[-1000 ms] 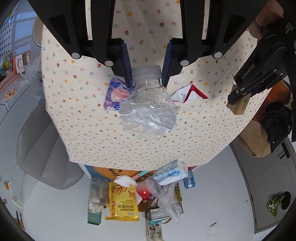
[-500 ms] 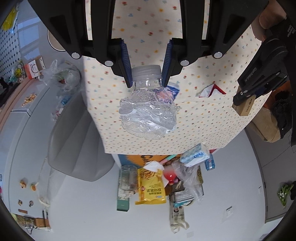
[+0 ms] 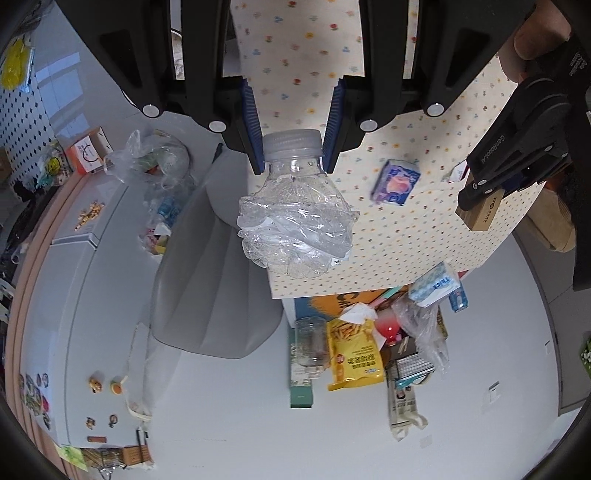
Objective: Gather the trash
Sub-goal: 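Carry the cardboard box and plastic bottle in both tools over the trash bin, then open the right tool to drop the plastic bottle into the bin, then open the left tool to drop the brown cardboard box into the bin, then move both open tools back over the table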
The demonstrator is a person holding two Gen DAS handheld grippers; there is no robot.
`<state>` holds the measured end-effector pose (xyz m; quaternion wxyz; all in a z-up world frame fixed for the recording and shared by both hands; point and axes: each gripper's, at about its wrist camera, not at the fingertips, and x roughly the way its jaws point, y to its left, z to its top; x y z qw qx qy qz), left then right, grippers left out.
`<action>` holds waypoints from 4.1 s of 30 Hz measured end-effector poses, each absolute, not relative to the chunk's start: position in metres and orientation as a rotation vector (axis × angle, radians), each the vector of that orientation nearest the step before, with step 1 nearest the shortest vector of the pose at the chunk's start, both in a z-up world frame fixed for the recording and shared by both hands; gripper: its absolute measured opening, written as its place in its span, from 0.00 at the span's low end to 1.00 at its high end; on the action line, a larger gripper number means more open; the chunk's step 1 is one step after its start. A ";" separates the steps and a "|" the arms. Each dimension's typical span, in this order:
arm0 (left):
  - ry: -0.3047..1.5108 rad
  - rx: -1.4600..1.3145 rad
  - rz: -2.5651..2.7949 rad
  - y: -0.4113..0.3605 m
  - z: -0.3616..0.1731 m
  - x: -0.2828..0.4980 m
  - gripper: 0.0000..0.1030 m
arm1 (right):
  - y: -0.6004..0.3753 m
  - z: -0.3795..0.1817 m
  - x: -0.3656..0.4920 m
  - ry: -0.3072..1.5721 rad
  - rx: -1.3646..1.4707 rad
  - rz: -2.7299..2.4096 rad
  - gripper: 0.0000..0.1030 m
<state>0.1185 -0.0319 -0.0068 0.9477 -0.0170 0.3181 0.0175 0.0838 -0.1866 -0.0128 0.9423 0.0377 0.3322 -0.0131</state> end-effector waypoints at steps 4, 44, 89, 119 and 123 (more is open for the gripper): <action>0.643 -0.020 0.010 -0.056 -0.005 0.121 0.28 | -0.209 -0.011 0.079 0.674 0.096 -0.059 0.31; 0.761 0.273 -0.289 -0.335 -0.066 0.150 0.28 | -0.474 -0.100 0.045 0.749 0.426 -0.380 0.31; 0.793 0.380 -0.454 -0.446 -0.093 0.123 0.87 | -0.594 -0.153 -0.040 0.764 0.606 -0.602 0.71; 0.659 0.084 -0.220 -0.192 -0.006 0.120 0.92 | -0.366 -0.019 -0.004 0.659 0.290 -0.323 0.84; 0.644 0.042 -0.179 -0.153 -0.001 0.112 0.92 | -0.327 -0.011 -0.001 0.659 0.243 -0.284 0.84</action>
